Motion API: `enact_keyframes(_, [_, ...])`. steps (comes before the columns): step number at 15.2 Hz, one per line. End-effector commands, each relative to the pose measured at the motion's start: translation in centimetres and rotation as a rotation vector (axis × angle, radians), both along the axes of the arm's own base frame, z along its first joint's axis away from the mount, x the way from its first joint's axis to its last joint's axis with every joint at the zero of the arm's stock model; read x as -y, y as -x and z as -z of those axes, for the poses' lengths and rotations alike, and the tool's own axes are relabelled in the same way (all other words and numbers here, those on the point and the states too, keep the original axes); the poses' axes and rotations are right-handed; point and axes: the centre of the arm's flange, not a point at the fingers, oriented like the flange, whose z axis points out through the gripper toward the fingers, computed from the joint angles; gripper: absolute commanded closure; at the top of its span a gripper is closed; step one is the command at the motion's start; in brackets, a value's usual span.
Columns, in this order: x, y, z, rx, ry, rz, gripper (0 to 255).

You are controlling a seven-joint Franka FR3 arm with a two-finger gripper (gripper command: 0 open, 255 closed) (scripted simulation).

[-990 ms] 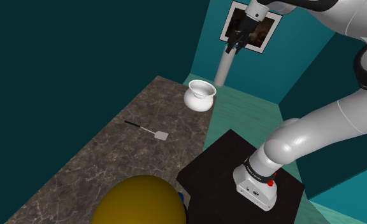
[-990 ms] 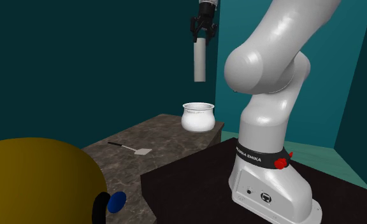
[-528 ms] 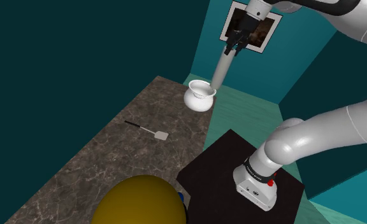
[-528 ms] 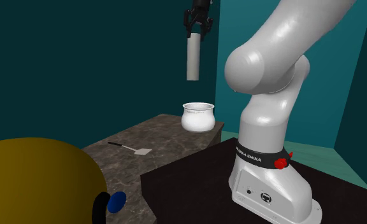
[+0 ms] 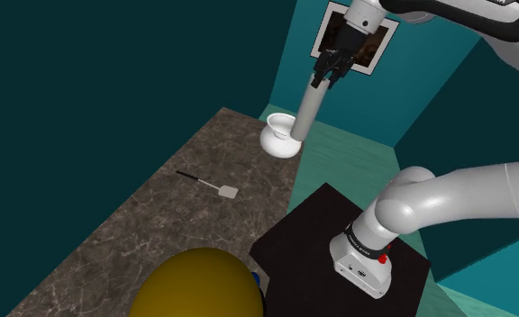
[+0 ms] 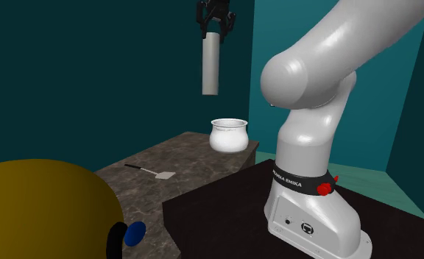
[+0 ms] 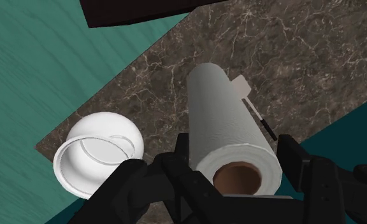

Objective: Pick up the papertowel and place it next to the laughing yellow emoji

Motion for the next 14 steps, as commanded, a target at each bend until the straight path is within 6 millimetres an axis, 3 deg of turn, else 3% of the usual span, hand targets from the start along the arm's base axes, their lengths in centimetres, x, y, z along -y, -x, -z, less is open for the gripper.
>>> enact_keyframes(1, [-2.6,1.3,-0.1,0.0,0.0,0.002,255])
enact_keyframes(14, [-18.3,8.2,-0.1,0.0,0.0,0.002,255])
